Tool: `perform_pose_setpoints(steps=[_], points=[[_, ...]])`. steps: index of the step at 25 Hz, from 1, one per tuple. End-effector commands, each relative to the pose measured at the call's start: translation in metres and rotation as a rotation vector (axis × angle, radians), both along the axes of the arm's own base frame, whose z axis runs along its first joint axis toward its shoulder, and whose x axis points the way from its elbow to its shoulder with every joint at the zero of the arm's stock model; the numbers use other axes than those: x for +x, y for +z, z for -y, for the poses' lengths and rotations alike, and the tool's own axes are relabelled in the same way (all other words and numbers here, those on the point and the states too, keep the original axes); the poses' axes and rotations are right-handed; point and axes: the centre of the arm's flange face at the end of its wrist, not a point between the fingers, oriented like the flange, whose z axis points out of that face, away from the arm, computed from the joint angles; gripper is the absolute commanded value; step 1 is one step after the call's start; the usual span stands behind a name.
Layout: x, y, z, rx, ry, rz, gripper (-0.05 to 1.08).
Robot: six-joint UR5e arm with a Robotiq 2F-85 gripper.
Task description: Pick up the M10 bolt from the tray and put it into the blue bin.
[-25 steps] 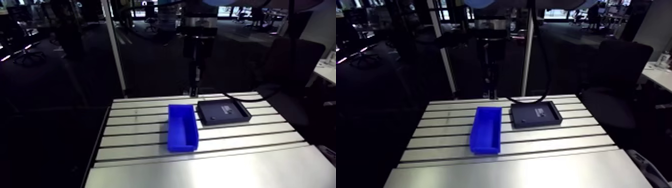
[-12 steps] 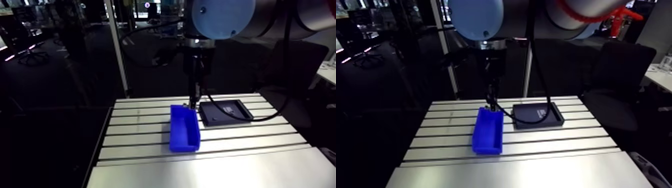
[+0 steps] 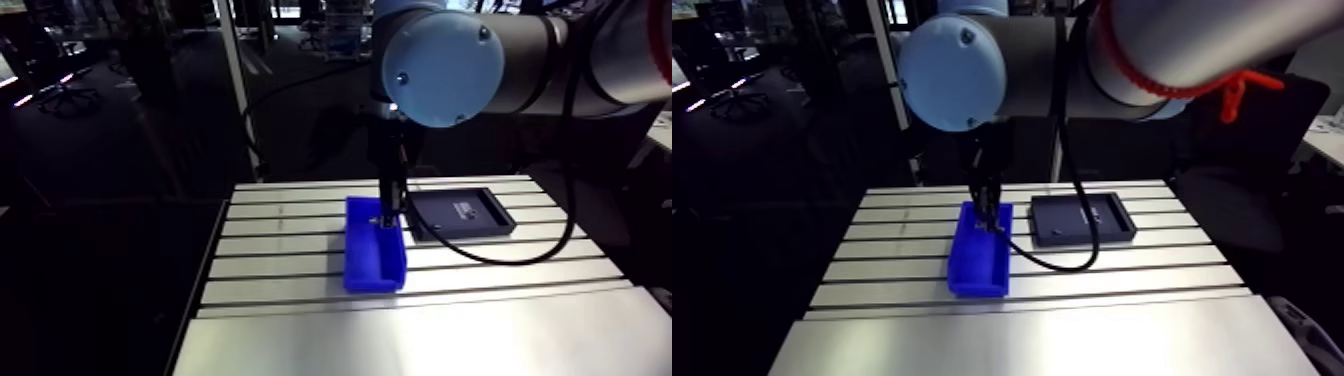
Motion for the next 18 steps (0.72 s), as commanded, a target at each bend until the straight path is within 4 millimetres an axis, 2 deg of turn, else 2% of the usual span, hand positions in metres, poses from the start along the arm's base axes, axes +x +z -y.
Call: perform_pose_setpoints(steps=[1, 9, 18], points=[[0.001, -0.024, 0.001, 0.004, 0.007, 0.007, 1.03], [0.002, -0.045, 0.001, 0.004, -0.001, 0.018, 1.02], [0.004, -0.057, 0.001, 0.002, -0.004, 0.028, 1.02]])
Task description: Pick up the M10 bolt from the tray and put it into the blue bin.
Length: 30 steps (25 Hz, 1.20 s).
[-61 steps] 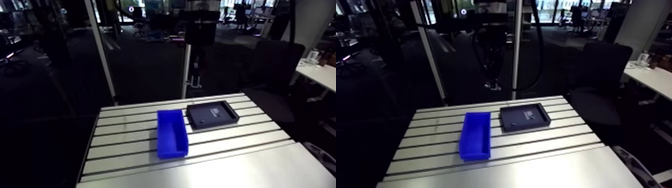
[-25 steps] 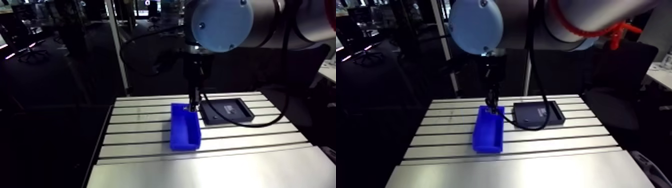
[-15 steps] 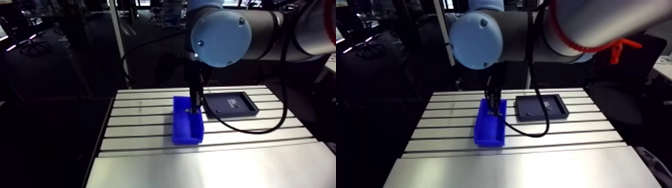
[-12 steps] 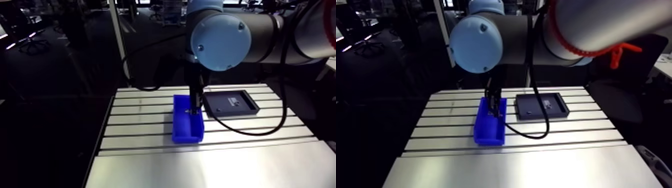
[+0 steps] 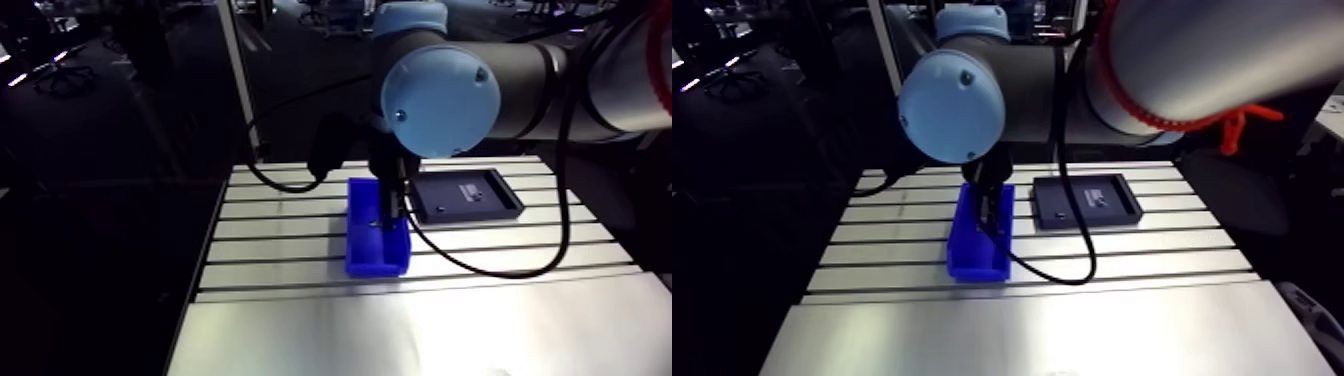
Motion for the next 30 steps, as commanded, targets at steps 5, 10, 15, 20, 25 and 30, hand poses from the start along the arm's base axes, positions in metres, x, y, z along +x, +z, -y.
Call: perform_pose_setpoints(steps=[5, 10, 15, 20, 25, 30], points=[[0.002, -0.015, 0.000, -0.001, -0.003, 0.010, 1.02], [0.002, -0.017, -0.001, -0.002, -0.005, -0.001, 1.02], [0.004, -0.020, -0.003, -0.002, -0.007, 0.001, 1.02], [0.005, -0.023, -0.002, -0.006, -0.006, 0.007, 1.02], [0.004, -0.022, -0.001, -0.005, -0.006, -0.004, 1.01], [0.004, -0.026, -0.001, -0.001, -0.005, -0.025, 0.96]])
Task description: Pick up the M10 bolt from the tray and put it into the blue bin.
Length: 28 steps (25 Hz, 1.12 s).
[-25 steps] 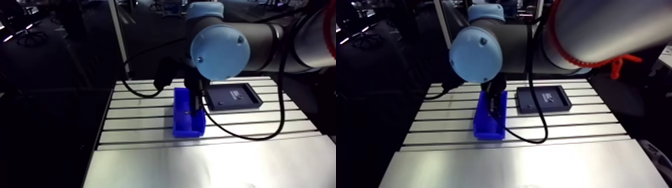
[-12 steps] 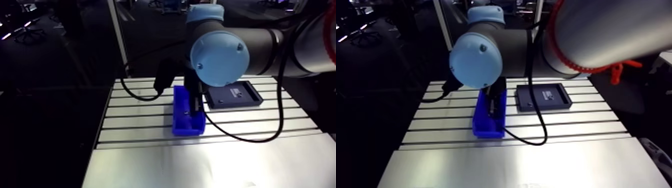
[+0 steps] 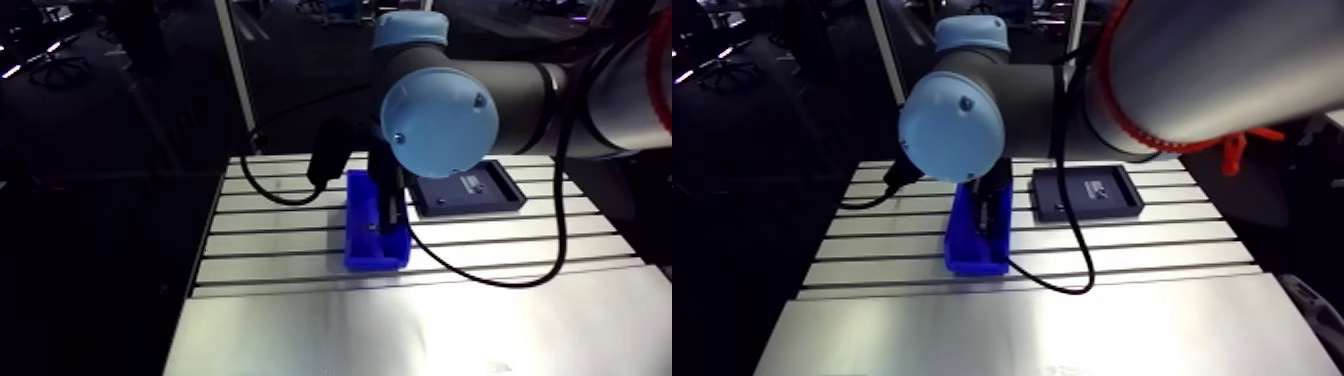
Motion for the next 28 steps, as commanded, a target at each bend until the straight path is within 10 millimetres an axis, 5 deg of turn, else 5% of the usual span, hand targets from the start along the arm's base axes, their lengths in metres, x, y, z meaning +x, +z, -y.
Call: perform_pose_setpoints(steps=[1, 3, 5, 7, 16, 28], points=[[0.000, -0.003, 0.001, 0.004, 0.000, -0.027, 0.91], [-0.001, -0.003, 0.001, 0.005, 0.000, -0.035, 0.73], [-0.002, -0.002, 0.001, 0.006, -0.025, -0.051, 0.22], [-0.002, -0.001, 0.001, 0.013, -0.057, -0.110, 0.01], [-0.001, 0.006, 0.000, 0.040, -0.051, -0.107, 0.01], [-0.025, 0.087, 0.003, -0.017, -0.119, -0.029, 0.01]])
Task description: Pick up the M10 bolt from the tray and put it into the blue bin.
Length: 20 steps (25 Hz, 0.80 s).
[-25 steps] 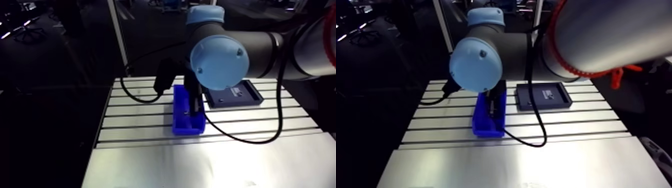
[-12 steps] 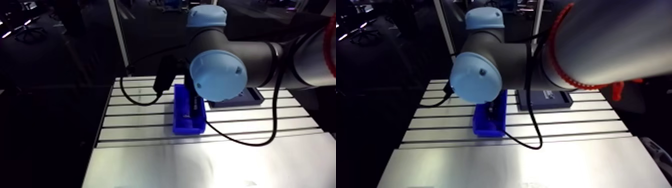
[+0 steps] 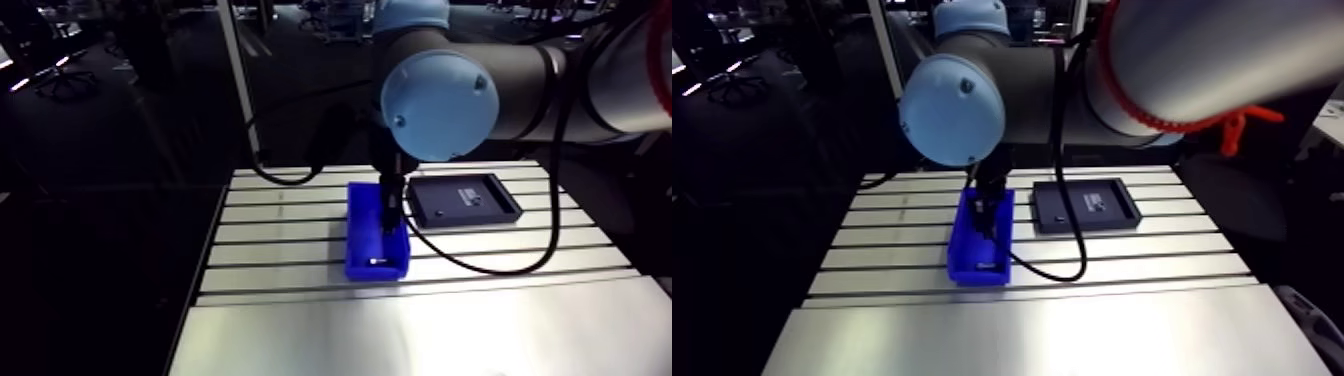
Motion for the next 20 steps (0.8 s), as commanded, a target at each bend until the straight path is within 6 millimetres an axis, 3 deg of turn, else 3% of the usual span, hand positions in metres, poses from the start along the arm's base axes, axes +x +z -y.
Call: perform_pose_setpoints(steps=[1, 7, 20], points=[[-0.016, 0.052, 0.003, -0.046, -0.054, 0.057, 0.01], [-0.034, 0.110, -0.003, -0.030, -0.258, 0.094, 0.01], [-0.053, 0.196, -0.012, 0.037, -0.923, 0.017, 0.01]])
